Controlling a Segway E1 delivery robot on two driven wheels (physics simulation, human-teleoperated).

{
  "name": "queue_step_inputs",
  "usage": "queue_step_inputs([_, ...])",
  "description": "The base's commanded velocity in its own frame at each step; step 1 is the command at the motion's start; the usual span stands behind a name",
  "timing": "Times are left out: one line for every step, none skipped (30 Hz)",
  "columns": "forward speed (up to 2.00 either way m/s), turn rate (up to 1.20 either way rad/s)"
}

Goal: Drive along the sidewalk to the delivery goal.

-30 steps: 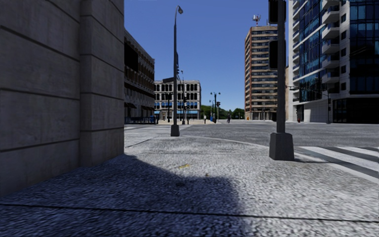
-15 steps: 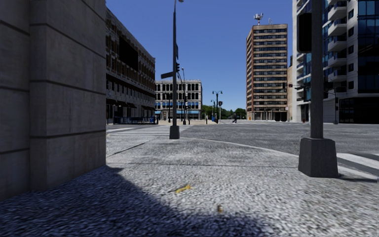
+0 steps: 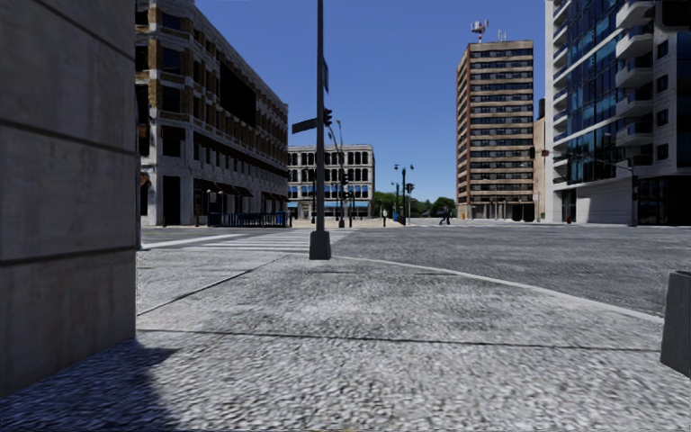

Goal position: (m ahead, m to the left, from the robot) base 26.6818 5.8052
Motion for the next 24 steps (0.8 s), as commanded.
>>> queue_step_inputs([2.00, 0.19])
queue_step_inputs([2.00, 0.19])
queue_step_inputs([2.00, 0.19])
queue_step_inputs([2.00, 0.21])
queue_step_inputs([2.00, 0.22])
queue_step_inputs([2.00, 0.25])
queue_step_inputs([2.00, 0.25])
queue_step_inputs([2.00, 0.31])
queue_step_inputs([2.00, 0.34])
queue_step_inputs([2.00, 0.35])
queue_step_inputs([2.00, 0.35])
queue_step_inputs([2.00, 0.35])
queue_step_inputs([2.00, 0.39])
queue_step_inputs([2.00, 0.39])
queue_step_inputs([1.91, 0.44])
queue_step_inputs([1.82, 0.45])
queue_step_inputs([1.69, 0.45])
queue_step_inputs([1.69, 0.45])
queue_step_inputs([1.57, 0.45])
queue_step_inputs([1.49, 0.45])
queue_step_inputs([1.38, 0.45])
queue_step_inputs([1.38, 0.45])
queue_step_inputs([1.29, 0.45])
queue_step_inputs([1.25, 0.45])
